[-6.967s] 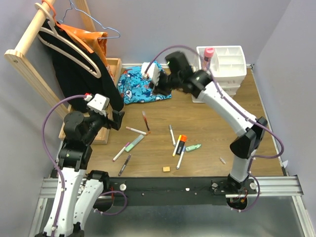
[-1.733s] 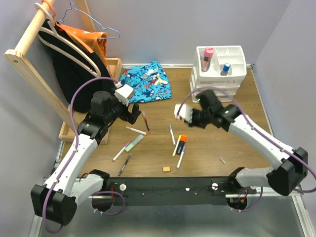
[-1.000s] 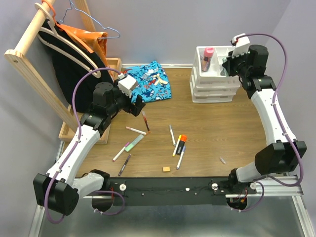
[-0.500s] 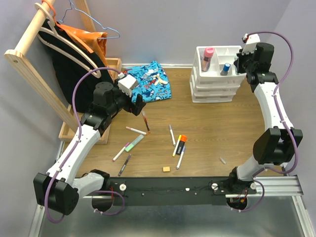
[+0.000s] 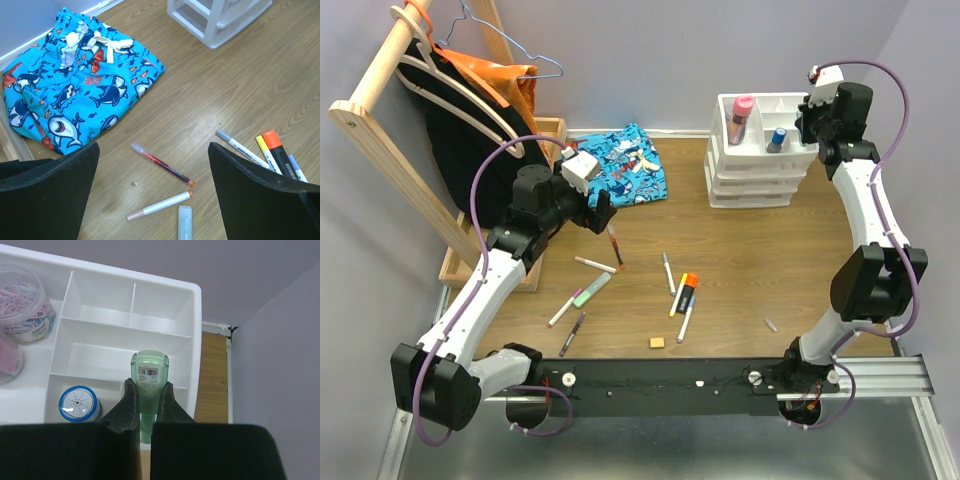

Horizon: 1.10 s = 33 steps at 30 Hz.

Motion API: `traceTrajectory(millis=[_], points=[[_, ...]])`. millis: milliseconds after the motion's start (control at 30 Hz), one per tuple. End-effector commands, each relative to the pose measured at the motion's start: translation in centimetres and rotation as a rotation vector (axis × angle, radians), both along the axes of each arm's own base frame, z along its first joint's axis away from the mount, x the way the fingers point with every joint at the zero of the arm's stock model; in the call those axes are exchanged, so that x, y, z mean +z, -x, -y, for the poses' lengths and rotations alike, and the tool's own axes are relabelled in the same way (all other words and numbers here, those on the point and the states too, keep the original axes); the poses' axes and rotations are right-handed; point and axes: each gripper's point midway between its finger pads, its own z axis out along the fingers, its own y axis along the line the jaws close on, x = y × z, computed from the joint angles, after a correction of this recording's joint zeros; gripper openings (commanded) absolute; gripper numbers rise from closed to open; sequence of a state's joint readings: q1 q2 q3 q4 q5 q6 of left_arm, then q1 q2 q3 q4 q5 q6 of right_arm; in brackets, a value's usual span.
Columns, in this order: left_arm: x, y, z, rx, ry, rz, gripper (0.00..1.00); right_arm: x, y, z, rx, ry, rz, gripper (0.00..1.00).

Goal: Sort the stationery into containers
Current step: Place the stationery in the storage box.

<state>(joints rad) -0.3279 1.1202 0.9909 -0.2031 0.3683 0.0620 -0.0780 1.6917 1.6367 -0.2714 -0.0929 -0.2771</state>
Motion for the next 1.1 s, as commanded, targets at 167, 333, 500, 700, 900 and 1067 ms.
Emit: traceTrajectory(millis=[167, 333, 500, 700, 900, 1067], points=[[0.2, -0.6, 0.3, -0.001, 0.007, 0.012, 0.99, -0.1, -0.2, 1.2, 0.025, 0.131, 0.042, 0.01], [-0.1, -0.7, 0.5, -0.004, 0.012, 0.002, 0.99, -1.8, 0.6, 1.6, 0.035, 0.188, 0.003, 0.01], [-0.1, -0.6, 0.9, -0.013, 0.014, 0.003, 0.99, -1.9, 0.9, 1.9, 0.027, 0.213, 0.003, 0.03], [-0.2, -0.4, 1.1, -0.021, 0.014, 0.003, 0.99, -1.4, 1.4, 2.2, 0.007, 0.226, 0.015, 0.40], [-0.2, -0.3, 1.4, -0.029, 0.026, 0.006, 0.99, 0.9, 2.1, 2.3, -0.011, 0.221, 0.063, 0.48], [-0.1, -0.1, 1.7, -0.036, 0.039, 0.013, 0.99, 6.1, 3.7, 1.8, -0.042, 0.143, 0.147, 0.49]])
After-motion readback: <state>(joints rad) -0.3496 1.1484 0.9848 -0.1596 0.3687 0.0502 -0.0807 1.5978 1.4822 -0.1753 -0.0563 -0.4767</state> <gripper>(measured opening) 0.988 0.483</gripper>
